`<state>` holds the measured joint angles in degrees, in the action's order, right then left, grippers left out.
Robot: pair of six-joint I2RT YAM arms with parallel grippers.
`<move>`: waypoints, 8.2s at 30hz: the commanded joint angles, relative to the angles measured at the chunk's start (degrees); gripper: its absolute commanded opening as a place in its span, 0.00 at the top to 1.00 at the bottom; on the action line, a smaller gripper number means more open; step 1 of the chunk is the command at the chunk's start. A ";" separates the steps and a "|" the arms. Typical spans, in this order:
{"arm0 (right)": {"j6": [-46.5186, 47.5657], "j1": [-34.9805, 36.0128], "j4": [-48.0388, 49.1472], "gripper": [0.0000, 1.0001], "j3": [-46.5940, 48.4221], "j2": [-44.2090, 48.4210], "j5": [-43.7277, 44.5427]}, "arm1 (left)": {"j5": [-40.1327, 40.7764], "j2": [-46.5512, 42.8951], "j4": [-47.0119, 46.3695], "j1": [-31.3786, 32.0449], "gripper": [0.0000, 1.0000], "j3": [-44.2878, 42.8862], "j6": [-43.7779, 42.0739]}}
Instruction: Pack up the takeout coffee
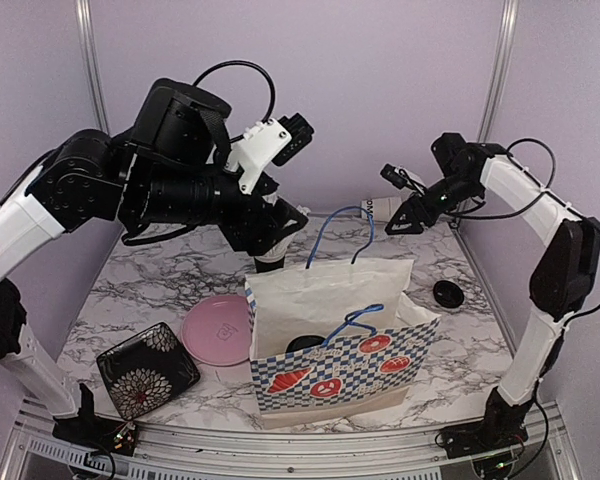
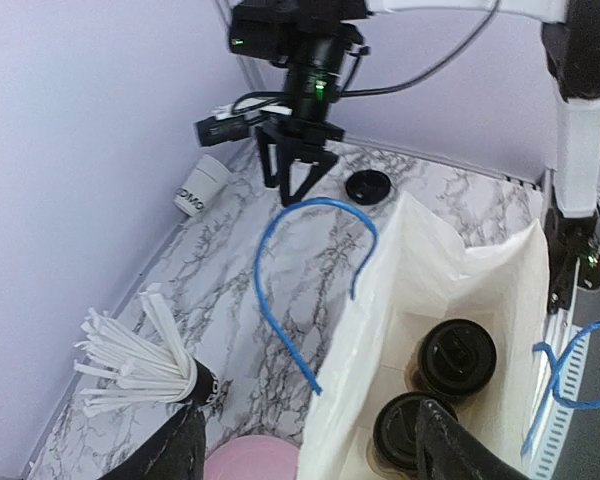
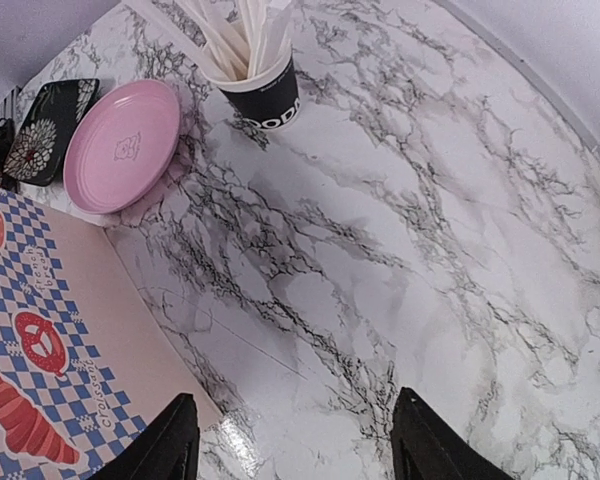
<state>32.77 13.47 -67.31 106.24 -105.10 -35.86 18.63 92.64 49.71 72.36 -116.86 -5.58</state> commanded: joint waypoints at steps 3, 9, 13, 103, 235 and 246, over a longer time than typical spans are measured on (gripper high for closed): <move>-4.35 -4.62 10.51 0.36 -4.72 8.65 2.02 | 12.82 -8.87 -15.29 -9.83 0.33 15.05 8.44; -7.89 -10.68 27.01 0.23 -21.64 18.05 -3.79 | 1.85 -13.41 -26.07 -22.59 0.37 27.80 15.41; -7.47 -11.36 29.48 0.19 -25.83 18.26 -7.51 | -6.39 -10.96 -30.69 -27.05 0.37 30.27 16.34; -2.85 -11.36 34.24 0.30 -35.76 18.00 -11.26 | -27.73 -20.25 -6.36 -17.76 1.00 4.30 19.29; 4.83 -9.17 28.06 0.32 -35.59 12.91 -10.04 | -12.90 9.25 -17.93 -33.95 1.00 15.27 13.84; 5.10 -8.25 27.85 0.32 -35.46 12.42 -8.93 | -13.12 -3.92 -13.58 -32.78 1.00 9.68 12.52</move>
<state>37.15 4.25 -38.46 69.80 -92.05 -45.65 6.00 96.38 34.37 38.63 -102.85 8.27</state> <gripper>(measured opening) 0.675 0.009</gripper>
